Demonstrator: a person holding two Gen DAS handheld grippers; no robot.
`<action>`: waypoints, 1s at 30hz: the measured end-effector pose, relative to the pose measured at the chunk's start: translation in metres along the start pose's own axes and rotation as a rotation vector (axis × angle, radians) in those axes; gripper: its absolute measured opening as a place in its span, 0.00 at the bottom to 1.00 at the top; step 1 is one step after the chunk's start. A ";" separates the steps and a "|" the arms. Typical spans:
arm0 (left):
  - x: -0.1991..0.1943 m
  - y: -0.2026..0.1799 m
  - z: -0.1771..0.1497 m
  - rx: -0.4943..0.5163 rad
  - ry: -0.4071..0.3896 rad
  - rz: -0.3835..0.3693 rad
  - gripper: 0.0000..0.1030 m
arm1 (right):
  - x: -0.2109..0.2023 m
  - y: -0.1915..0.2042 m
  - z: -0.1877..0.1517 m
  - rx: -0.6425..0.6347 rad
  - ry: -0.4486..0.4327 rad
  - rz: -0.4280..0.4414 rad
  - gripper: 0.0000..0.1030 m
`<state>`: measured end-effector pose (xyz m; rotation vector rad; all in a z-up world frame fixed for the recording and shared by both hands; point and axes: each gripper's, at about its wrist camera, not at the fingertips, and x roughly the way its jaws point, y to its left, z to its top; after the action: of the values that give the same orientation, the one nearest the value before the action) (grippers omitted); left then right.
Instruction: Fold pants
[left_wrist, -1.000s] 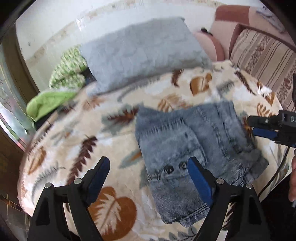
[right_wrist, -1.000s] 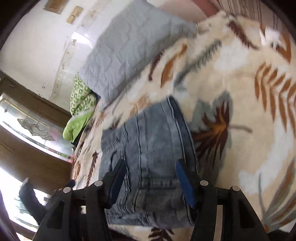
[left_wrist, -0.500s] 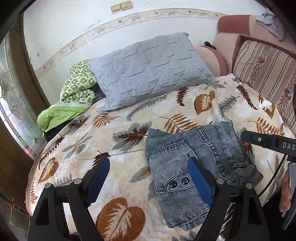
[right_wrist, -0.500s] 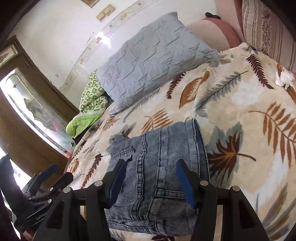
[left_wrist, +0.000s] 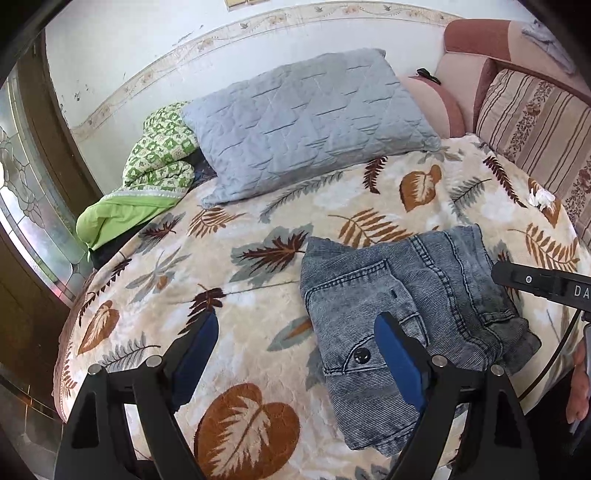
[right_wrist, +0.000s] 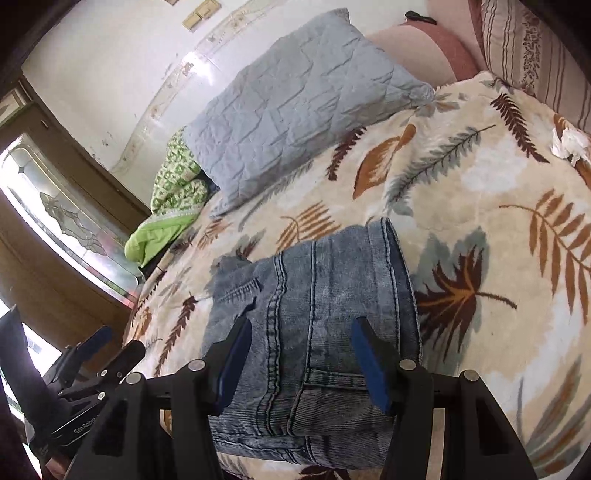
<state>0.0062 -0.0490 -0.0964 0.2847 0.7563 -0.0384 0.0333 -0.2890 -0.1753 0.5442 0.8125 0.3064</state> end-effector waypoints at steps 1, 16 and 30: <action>0.001 0.000 0.000 0.001 0.000 0.003 0.84 | 0.000 0.001 0.000 -0.004 0.000 -0.001 0.58; 0.054 -0.016 -0.025 0.073 0.188 -0.024 0.84 | 0.041 -0.009 -0.008 0.012 0.169 -0.109 0.61; 0.034 -0.009 -0.015 0.053 0.086 0.024 0.84 | 0.016 -0.011 0.002 0.044 0.011 -0.058 0.68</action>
<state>0.0201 -0.0513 -0.1322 0.3472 0.8381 -0.0237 0.0461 -0.2917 -0.1901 0.5596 0.8453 0.2390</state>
